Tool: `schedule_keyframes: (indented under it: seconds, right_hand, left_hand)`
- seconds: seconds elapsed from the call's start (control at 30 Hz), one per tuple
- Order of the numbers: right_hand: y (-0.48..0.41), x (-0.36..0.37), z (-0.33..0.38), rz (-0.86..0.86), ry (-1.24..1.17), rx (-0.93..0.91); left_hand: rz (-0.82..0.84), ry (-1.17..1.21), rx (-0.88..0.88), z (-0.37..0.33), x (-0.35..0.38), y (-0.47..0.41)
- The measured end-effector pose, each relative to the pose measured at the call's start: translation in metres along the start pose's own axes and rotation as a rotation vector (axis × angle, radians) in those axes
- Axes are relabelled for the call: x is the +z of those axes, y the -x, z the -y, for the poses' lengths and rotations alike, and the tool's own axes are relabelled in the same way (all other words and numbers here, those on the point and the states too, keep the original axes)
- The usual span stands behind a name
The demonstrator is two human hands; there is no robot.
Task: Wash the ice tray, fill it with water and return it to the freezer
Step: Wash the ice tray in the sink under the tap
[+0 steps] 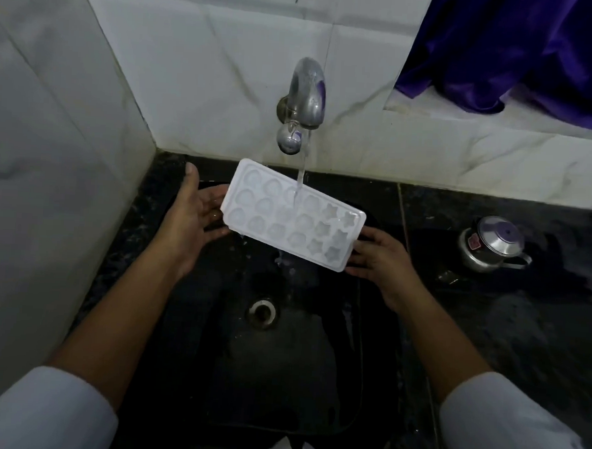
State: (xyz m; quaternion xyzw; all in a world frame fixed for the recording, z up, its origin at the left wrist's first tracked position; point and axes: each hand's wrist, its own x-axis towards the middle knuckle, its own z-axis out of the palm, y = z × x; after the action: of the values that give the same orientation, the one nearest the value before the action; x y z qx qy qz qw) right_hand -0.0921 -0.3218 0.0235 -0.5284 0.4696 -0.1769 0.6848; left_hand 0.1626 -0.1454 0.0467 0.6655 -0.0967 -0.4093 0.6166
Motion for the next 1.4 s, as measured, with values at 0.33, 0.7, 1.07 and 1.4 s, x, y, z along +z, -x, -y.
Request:
schedule_keyframes:
  seconds: [0.33,0.7,1.07,1.4]
  right_hand:
    - [0.004,0.055,-0.014,0.208,0.128,0.112]
    - [0.010,0.044,0.047,0.158,0.227,-0.111]
    - [0.014,-0.004,0.081,0.042,0.188,-0.212]
    - [-0.030,0.007,0.041,0.059,0.318,-0.010]
  left_hand:
    - [-0.173,0.060,-0.109,0.037,-0.056,0.018]
    - [-0.072,0.247,-0.422,0.100,-0.020,0.003]
    - [0.101,0.516,-0.472,0.100,0.046,-0.003]
    - [-0.095,0.236,-0.001,0.060,-0.002,-0.005]
